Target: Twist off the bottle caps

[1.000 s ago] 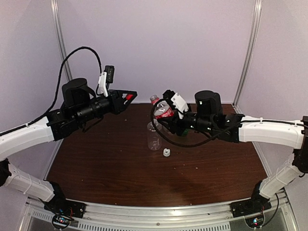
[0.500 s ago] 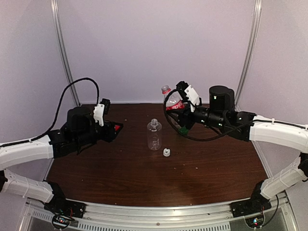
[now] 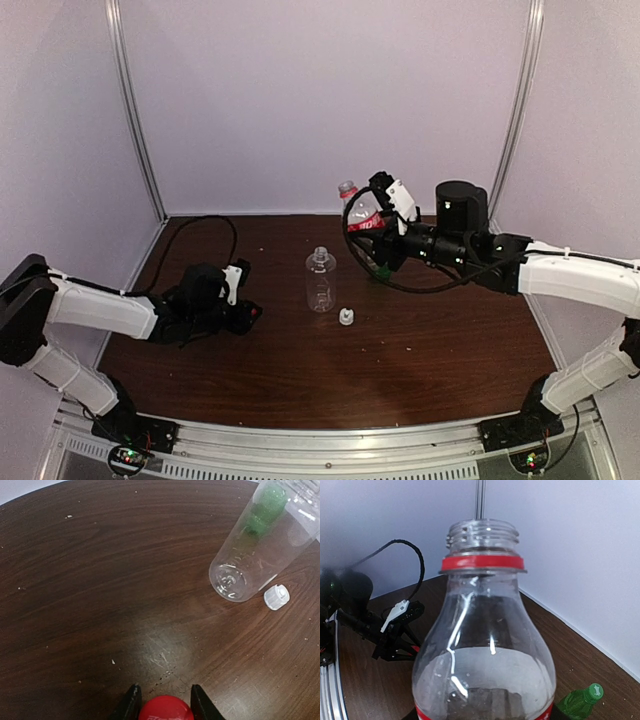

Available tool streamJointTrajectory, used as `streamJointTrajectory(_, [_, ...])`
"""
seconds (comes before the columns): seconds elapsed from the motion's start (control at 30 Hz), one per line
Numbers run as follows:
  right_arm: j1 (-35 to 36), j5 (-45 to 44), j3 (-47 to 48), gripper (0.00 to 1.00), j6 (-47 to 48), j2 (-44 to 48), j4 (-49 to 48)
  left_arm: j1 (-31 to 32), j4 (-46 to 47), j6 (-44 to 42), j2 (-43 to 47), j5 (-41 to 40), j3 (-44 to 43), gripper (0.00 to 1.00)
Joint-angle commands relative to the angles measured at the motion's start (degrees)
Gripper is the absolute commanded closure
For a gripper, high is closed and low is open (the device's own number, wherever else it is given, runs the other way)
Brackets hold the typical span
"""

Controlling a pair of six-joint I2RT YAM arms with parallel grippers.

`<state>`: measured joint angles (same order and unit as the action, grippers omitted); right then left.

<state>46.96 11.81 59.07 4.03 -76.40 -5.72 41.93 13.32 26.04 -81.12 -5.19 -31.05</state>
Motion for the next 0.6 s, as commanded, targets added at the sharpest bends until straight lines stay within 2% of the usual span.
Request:
streamJointTrajectory(0.0, [-0.37, 0.97, -1.24, 0.51, -1.18, 1.08, -1.39, -0.45, 7.4, -0.8, -4.5, 0.58, -0.29, 0.64])
streamJointTrajectory(0.33, [-0.55, 0.9, -2.36, 0.51, -1.22, 1.07, -1.66, -0.53, 8.12, -1.46, -11.09, -0.09, -1.73, 0.62])
streamJointTrajectory(0.57, [-0.49, 1.17, -3.14, 0.5, -1.58, 1.25, -1.66, -0.51, 8.63, -1.36, -7.67, 0.75, -0.52, 0.58])
